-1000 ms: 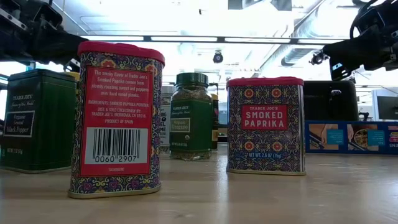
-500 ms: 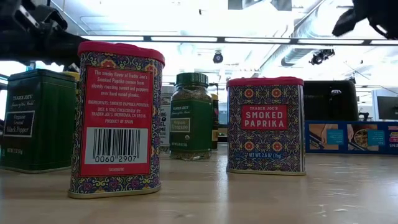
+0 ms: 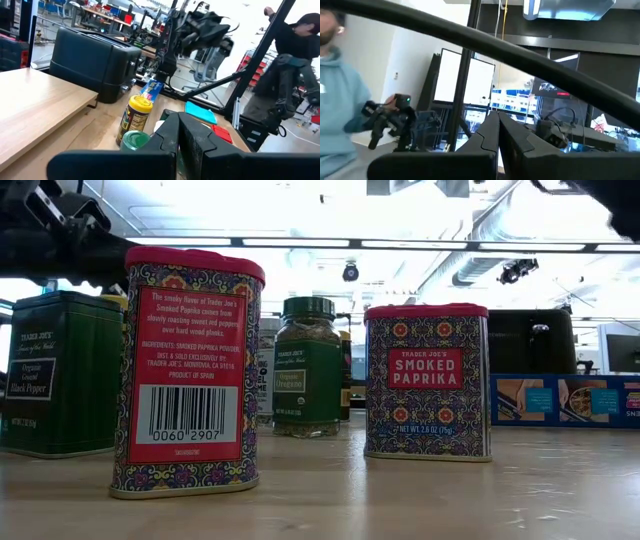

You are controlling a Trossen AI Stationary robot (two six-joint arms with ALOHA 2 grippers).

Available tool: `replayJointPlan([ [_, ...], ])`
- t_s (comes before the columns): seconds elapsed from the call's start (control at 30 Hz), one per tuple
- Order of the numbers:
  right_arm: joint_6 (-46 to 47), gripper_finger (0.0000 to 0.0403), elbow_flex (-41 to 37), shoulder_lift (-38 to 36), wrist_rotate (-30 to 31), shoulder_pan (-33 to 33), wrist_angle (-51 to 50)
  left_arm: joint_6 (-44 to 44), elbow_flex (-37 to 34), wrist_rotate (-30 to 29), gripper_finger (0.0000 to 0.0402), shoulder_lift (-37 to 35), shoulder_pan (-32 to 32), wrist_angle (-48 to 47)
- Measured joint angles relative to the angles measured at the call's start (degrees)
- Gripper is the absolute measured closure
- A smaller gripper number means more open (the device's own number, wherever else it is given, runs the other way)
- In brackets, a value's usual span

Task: Shelf spices
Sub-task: Put the top right yellow seasoning bottle on the shelf

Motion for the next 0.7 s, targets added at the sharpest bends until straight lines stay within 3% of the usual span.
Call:
replayJointPlan([
  [0.33, 6.0, 0.0402, 26.0, 14.9, 0.4, 0.0, -13.6, 0.0, 0.0, 0.0, 0.0398, 0.0, 0.0, -0.1],
  [0.43, 8.4, 0.0402, 34.2, 15.0, 2.3, 0.0, -28.9, 0.0, 0.0, 0.0, 0.0398, 0.0, 0.0, -0.1],
  [0.6, 12.1, 0.0402, 48.5, 16.0, 14.6, 0.0, -62.5, 0.0, 0.0, 0.0, 0.0398, 0.0, 0.0, -0.1],
  [0.7, 12.2, 0.0402, 54.0, 18.1, 18.0, -0.5, -77.2, 0.0, 0.0, 0.0, 0.0398, 0.0, 0.0, -0.1],
])
